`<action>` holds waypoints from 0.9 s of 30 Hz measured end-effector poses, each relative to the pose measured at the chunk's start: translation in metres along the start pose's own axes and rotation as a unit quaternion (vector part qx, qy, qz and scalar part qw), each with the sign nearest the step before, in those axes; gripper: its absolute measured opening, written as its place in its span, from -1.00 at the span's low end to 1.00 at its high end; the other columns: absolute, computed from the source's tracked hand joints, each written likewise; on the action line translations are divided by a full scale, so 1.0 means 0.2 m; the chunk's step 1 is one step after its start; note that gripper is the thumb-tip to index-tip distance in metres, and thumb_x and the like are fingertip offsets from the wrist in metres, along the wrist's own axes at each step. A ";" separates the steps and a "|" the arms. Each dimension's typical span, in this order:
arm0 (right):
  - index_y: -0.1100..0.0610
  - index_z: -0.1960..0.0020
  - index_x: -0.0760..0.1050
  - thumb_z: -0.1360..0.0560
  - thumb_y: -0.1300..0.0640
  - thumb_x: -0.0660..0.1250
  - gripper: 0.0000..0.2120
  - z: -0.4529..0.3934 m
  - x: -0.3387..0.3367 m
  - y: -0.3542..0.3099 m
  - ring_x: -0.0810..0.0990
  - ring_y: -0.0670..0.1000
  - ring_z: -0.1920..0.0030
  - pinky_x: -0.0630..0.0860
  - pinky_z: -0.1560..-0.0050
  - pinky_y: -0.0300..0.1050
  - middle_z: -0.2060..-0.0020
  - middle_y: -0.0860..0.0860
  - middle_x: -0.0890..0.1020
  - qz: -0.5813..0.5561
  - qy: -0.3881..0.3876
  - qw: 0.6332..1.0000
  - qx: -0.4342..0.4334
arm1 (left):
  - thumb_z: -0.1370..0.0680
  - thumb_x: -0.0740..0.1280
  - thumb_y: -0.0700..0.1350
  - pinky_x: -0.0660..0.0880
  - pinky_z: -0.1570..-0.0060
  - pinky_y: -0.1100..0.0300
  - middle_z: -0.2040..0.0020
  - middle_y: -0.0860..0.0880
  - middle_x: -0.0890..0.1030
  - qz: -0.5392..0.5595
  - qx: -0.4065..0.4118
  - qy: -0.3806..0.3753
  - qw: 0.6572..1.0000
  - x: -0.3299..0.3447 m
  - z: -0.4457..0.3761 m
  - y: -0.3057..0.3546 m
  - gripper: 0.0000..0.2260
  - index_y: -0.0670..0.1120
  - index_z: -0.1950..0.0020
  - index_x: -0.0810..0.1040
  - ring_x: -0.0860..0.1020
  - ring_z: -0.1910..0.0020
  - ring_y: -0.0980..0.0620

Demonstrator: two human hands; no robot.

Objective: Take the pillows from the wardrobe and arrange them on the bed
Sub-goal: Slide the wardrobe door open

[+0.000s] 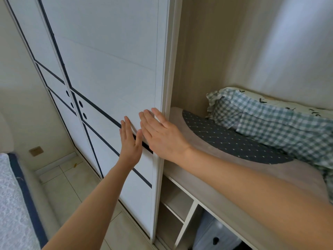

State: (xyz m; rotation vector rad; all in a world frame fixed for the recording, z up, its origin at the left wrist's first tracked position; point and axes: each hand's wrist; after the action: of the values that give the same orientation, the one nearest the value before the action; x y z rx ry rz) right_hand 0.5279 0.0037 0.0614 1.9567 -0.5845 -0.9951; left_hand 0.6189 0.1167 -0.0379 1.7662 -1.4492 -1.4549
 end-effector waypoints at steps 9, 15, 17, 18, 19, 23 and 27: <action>0.27 -0.43 0.31 -0.63 0.13 -0.06 -0.55 0.04 -0.05 0.01 0.27 0.22 -0.46 -0.07 -0.49 0.19 -0.41 0.22 0.40 -0.115 0.062 0.991 0.005 | -0.67 0.09 0.13 0.05 -0.56 -0.01 -0.63 0.00 0.04 -0.015 -0.019 0.032 0.999 -0.06 0.05 0.03 -0.42 0.00 -0.62 -0.04 0.00 -0.60 0.06; 0.26 -0.28 0.48 -0.56 0.21 0.08 -0.64 0.31 -0.17 0.03 0.40 0.21 -0.38 0.18 -0.44 0.21 -0.27 0.20 0.54 -0.297 0.127 0.942 0.093 | -0.67 0.16 0.04 0.11 -0.43 0.22 -0.61 0.05 0.17 -0.060 0.099 0.046 0.992 -0.02 0.28 0.21 -0.48 0.11 -0.60 0.06 0.13 -0.57 0.09; 0.25 -0.27 0.49 -0.53 0.20 0.14 -0.64 0.44 -0.18 0.06 0.40 0.20 -0.37 0.21 -0.42 0.22 -0.25 0.18 0.55 -0.312 0.098 0.938 0.118 | -0.66 0.15 0.05 0.12 -0.37 0.29 -0.58 0.05 0.22 -0.064 0.110 0.054 0.990 0.00 0.35 0.28 -0.50 0.13 -0.59 0.09 0.19 -0.53 0.07; 0.24 -0.26 0.50 -0.51 0.21 0.18 -0.64 0.50 -0.18 0.08 0.41 0.19 -0.37 0.23 -0.41 0.22 -0.24 0.17 0.56 -0.315 0.086 0.935 0.136 | -0.65 0.14 0.06 0.14 -0.35 0.33 -0.57 0.04 0.24 -0.062 0.111 0.054 0.990 0.02 0.39 0.31 -0.50 0.13 -0.58 0.09 0.23 -0.51 0.07; 0.24 -0.25 0.51 -0.49 0.22 0.20 -0.65 0.57 -0.18 0.09 0.42 0.19 -0.36 0.25 -0.39 0.21 -0.22 0.16 0.57 -0.318 0.074 0.932 0.154 | -0.63 0.13 0.07 0.18 -0.35 0.32 -0.56 0.03 0.25 -0.055 0.106 0.054 0.991 0.04 0.42 0.34 -0.49 0.14 -0.57 0.09 0.26 -0.49 0.06; 0.23 -0.21 0.52 -0.49 0.22 0.21 -0.67 0.85 -0.15 0.14 0.46 0.17 -0.32 0.31 -0.34 0.19 -0.13 0.13 0.60 -0.329 0.025 0.919 0.214 | -0.60 0.22 -0.02 0.38 -0.38 -0.04 -0.54 0.02 0.20 -0.047 0.109 0.084 0.989 0.10 0.51 0.42 -0.48 0.09 -0.54 0.15 0.26 -0.49 -0.04; 0.25 -0.20 0.53 -0.45 0.23 0.25 -0.67 1.13 -0.08 0.19 0.49 0.19 -0.25 0.38 -0.28 0.19 -0.07 0.13 0.62 -0.328 -0.032 0.911 0.247 | -0.52 0.25 -0.14 0.43 -0.28 -0.08 -0.40 -0.05 0.27 -0.097 0.177 0.125 0.971 0.24 0.59 0.46 -0.59 -0.06 -0.38 0.37 0.28 -0.38 -0.15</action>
State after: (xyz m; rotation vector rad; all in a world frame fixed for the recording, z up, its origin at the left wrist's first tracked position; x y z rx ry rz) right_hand 0.3324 -0.1123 0.0256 2.6744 -0.2080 -1.4218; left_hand 0.4676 0.0741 -0.0255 2.2713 -1.5038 -1.0546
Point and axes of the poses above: each hand's wrist, its own z-axis away from the middle knuckle, its own x-axis out of the palm, y = z × x
